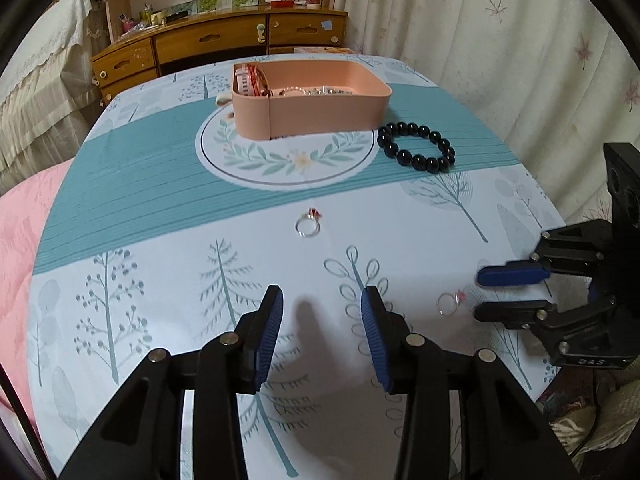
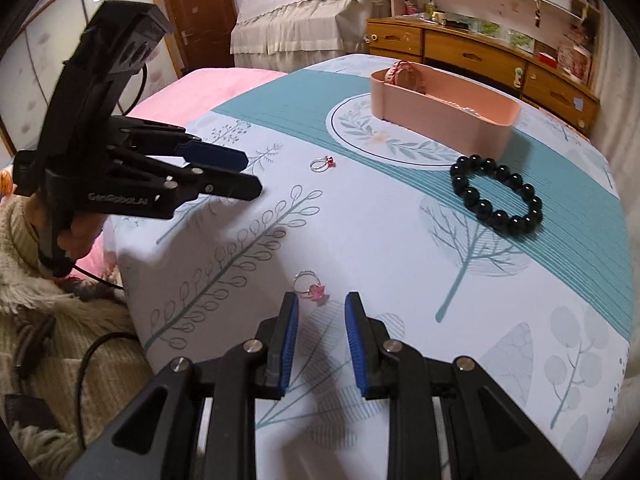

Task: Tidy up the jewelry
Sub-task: 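Grasp the pink-stone ring with the right tool while the left tool grasps the silver ring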

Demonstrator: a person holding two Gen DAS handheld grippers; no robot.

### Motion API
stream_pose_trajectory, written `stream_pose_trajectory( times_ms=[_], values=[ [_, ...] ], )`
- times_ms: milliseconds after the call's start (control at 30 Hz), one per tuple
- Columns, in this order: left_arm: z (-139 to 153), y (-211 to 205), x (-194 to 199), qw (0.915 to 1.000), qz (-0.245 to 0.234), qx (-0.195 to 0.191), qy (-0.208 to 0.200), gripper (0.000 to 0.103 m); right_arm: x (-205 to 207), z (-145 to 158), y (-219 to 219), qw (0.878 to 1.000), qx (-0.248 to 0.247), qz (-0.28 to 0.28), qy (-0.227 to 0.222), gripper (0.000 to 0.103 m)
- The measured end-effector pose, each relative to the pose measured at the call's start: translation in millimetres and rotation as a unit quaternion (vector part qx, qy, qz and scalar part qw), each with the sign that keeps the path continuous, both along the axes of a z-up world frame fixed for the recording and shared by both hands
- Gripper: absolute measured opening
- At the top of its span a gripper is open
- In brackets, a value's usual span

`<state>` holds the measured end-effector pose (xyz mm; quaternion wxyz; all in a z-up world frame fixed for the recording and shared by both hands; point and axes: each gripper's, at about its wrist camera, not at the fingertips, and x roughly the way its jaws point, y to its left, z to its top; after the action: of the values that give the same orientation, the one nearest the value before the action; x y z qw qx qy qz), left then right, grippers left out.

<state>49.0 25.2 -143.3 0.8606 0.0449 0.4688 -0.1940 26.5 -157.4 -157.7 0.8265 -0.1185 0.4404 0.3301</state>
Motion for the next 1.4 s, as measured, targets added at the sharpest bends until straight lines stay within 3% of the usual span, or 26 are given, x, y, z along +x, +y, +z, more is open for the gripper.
stream_pose_trajectory(
  times_ms=[267, 433, 967, 1400],
  values=[
    [-5, 1, -1, 1.0000, 0.004, -0.001, 0.008, 0.039, 0, -6, 10, 0.999, -0.012, 0.007, -0.030, 0.024],
    [-7, 0, 0, 0.9999, 0.002, -0.002, 0.011, 0.039, -2, -7, 18, 0.998, -0.029, 0.000, -0.052, 0.010],
    [-12, -1, 9, 0.9999, 0.004, 0.001, 0.013, 0.039, 7, -7, 19, 0.997, -0.035, -0.037, -0.061, 0.010],
    [-15, -6, 60, 0.9999, -0.005, 0.016, -0.004, 0.039, 21, -6, 13, 0.996, -0.012, -0.074, -0.043, 0.010]
  ],
)
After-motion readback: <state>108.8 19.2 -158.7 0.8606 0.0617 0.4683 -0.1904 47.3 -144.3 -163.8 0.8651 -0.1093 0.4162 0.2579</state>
